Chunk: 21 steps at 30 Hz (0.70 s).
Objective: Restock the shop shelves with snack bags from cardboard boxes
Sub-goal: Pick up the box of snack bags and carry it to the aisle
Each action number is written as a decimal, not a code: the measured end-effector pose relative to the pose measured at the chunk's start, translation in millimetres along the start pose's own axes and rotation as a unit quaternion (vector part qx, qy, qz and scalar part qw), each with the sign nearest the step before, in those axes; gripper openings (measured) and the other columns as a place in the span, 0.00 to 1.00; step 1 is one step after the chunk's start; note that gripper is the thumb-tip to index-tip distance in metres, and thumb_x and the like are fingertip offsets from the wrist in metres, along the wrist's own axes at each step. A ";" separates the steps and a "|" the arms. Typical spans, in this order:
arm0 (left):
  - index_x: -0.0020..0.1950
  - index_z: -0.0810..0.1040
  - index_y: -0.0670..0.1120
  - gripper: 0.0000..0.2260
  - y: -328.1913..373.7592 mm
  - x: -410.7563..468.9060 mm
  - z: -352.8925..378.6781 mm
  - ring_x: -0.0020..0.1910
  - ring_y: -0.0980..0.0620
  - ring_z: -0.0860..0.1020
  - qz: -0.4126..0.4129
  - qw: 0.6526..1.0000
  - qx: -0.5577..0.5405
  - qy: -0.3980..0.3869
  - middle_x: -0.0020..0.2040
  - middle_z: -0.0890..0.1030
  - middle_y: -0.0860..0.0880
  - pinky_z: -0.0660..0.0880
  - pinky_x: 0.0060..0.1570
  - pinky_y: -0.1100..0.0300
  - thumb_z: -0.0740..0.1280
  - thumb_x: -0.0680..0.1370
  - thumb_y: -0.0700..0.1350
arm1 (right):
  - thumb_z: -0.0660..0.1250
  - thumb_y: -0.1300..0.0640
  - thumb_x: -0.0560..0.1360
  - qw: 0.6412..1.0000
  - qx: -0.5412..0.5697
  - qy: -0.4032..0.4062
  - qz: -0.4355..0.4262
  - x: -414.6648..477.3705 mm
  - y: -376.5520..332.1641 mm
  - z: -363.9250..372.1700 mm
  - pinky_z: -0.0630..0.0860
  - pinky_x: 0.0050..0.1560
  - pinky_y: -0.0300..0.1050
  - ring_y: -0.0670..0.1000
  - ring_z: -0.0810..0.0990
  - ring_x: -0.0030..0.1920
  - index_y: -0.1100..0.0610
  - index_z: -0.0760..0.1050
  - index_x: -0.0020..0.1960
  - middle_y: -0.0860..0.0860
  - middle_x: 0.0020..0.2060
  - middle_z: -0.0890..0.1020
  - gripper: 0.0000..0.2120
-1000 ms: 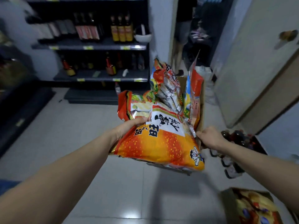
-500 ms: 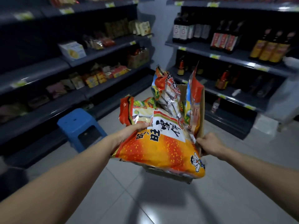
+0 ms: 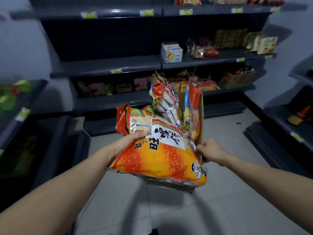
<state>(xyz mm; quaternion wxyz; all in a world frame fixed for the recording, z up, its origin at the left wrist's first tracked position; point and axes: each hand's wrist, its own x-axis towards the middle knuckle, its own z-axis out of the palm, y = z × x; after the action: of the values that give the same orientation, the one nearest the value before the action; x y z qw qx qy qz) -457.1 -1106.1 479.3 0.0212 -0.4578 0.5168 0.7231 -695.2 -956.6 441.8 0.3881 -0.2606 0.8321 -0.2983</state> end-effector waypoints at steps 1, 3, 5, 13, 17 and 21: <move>0.55 0.78 0.47 0.14 5.6 4.4 -10.8 0.47 0.43 0.82 -0.002 0.999 -0.033 0.000 0.48 0.85 0.44 0.78 0.50 0.50 0.64 0.76 0.56 | 0.59 0.61 0.79 1.000 -0.010 -0.016 -0.008 16.1 -14.1 4.7 0.74 0.20 0.36 0.52 0.80 0.30 0.62 0.71 0.36 0.56 0.32 0.79 0.13; 0.53 0.78 0.47 0.13 14.4 18.8 -38.2 0.42 0.45 0.83 0.002 0.998 -0.054 0.021 0.41 0.86 0.46 0.78 0.45 0.53 0.63 0.77 0.55 | 0.59 0.61 0.79 0.999 -0.025 -0.041 -0.021 49.9 -40.7 15.6 0.74 0.20 0.36 0.51 0.80 0.30 0.62 0.70 0.36 0.56 0.32 0.79 0.13; 0.51 0.78 0.47 0.12 23.9 37.1 -62.4 0.39 0.47 0.83 0.012 0.997 -0.066 0.039 0.38 0.86 0.47 0.79 0.43 0.55 0.61 0.78 0.54 | 0.59 0.62 0.78 0.997 -0.044 -0.054 -0.033 87.0 -65.6 28.4 0.74 0.20 0.37 0.52 0.80 0.29 0.61 0.69 0.35 0.56 0.31 0.78 0.13; 0.52 0.79 0.48 0.13 72.1 130.5 -159.3 0.44 0.44 0.83 -0.006 0.992 -0.107 0.073 0.42 0.87 0.45 0.78 0.49 0.52 0.62 0.77 0.55 | 0.59 0.65 0.77 0.991 -0.091 -0.079 -0.059 229.2 -145.2 75.5 0.73 0.21 0.37 0.49 0.76 0.22 0.62 0.71 0.31 0.56 0.24 0.77 0.16; 0.54 0.79 0.47 0.15 94.3 179.9 -193.7 0.43 0.44 0.85 -0.012 0.989 -0.134 0.063 0.47 0.86 0.44 0.78 0.51 0.50 0.64 0.75 0.56 | 0.59 0.65 0.76 0.988 -0.109 -0.089 -0.059 293.9 -173.5 86.9 0.75 0.22 0.38 0.50 0.76 0.22 0.61 0.71 0.29 0.55 0.23 0.76 0.17; 0.60 0.78 0.47 0.21 114.1 232.0 -221.1 0.50 0.41 0.83 -0.018 0.985 -0.160 0.061 0.53 0.84 0.42 0.77 0.53 0.49 0.65 0.72 0.57 | 0.59 0.65 0.75 0.984 -0.135 -0.096 -0.063 365.5 -193.9 94.6 0.77 0.27 0.42 0.54 0.77 0.23 0.64 0.70 0.29 0.57 0.24 0.77 0.15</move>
<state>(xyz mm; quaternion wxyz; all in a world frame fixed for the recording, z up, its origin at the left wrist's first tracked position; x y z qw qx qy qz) -507.6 -1431.4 393.3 -0.0709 -0.5074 0.3870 0.7667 -785.9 -1360.6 348.8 0.4083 -0.3900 0.8053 -0.1809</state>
